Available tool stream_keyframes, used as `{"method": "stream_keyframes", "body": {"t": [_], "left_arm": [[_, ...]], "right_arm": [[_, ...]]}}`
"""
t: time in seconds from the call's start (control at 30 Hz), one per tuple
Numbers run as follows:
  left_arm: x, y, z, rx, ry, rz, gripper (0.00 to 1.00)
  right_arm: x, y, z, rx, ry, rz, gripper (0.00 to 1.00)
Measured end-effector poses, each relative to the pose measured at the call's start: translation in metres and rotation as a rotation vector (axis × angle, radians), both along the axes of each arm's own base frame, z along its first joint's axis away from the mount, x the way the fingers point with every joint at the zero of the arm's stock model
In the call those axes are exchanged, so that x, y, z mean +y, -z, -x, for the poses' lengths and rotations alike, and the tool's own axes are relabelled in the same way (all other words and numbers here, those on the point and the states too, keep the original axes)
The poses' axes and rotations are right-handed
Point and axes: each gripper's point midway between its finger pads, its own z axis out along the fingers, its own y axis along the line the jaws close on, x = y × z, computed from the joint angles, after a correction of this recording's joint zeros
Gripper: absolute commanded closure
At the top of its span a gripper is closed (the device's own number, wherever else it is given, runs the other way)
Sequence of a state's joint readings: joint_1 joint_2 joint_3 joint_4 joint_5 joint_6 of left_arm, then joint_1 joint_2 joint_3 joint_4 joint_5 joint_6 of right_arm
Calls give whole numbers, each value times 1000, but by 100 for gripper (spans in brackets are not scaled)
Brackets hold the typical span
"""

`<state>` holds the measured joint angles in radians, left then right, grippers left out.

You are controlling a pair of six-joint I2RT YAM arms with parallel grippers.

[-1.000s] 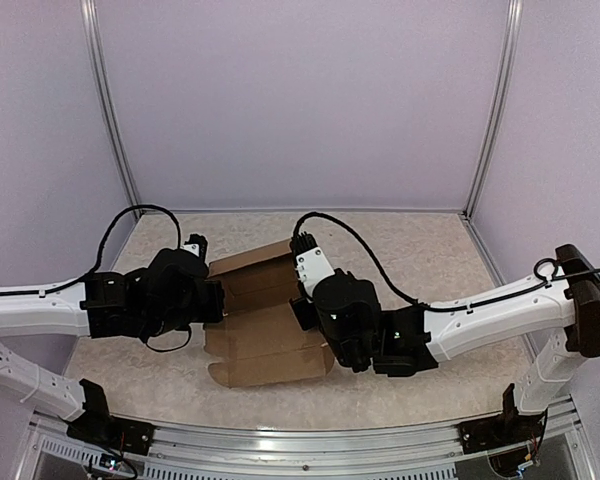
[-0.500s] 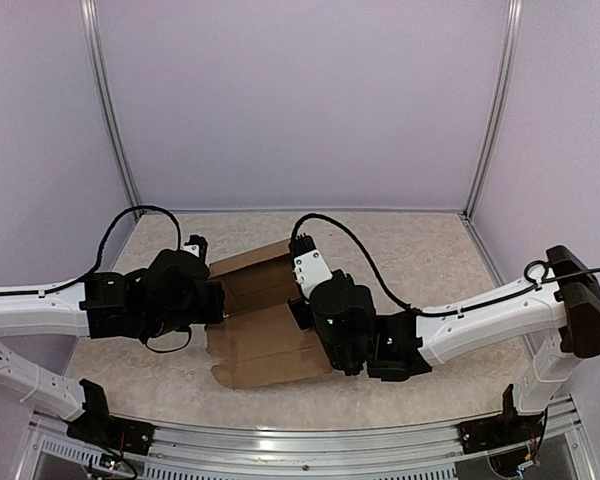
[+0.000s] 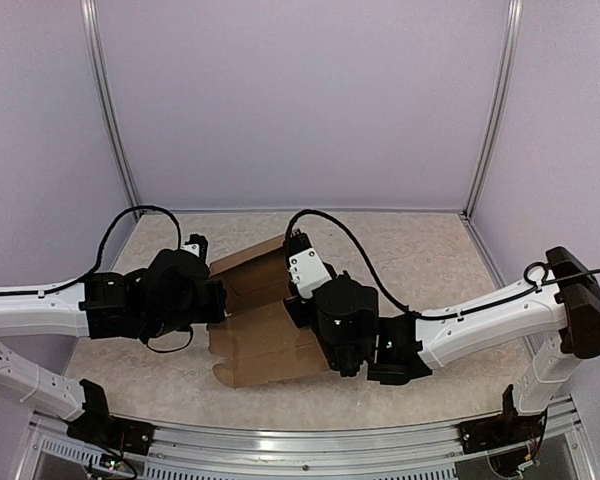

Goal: Fold the paper box

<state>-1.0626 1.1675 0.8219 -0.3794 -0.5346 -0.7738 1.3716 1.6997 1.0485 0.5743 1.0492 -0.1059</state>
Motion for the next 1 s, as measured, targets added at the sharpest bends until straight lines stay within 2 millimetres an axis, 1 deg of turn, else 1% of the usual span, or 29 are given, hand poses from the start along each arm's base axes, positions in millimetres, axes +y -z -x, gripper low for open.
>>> {"method": "stream_keyframes", "body": {"t": [0.1, 0.3, 0.33, 0.4, 0.43, 0.67, 1.0], "left_arm": [[-2, -1, 0, -2, 0, 11, 100], [-4, -2, 1, -2, 6, 19, 100], [-4, -3, 2, -3, 8, 19, 100], [-4, -4, 2, -4, 8, 22, 100], [-4, -4, 2, -5, 7, 22, 100], [-1, -7, 4, -8, 6, 25, 100], [1, -8, 5, -8, 6, 23, 100]], "right_arm": [[-1, -6, 0, -21, 5, 5, 78], [1, -17, -3, -75, 28, 23, 76], [2, -18, -3, -82, 30, 25, 80], [3, -20, -4, -97, 40, 41, 98], [2, -20, -4, -102, 49, 47, 100], [-2, -25, -7, -124, 73, 69, 100], [0, -25, -7, -125, 74, 62, 100]]}}
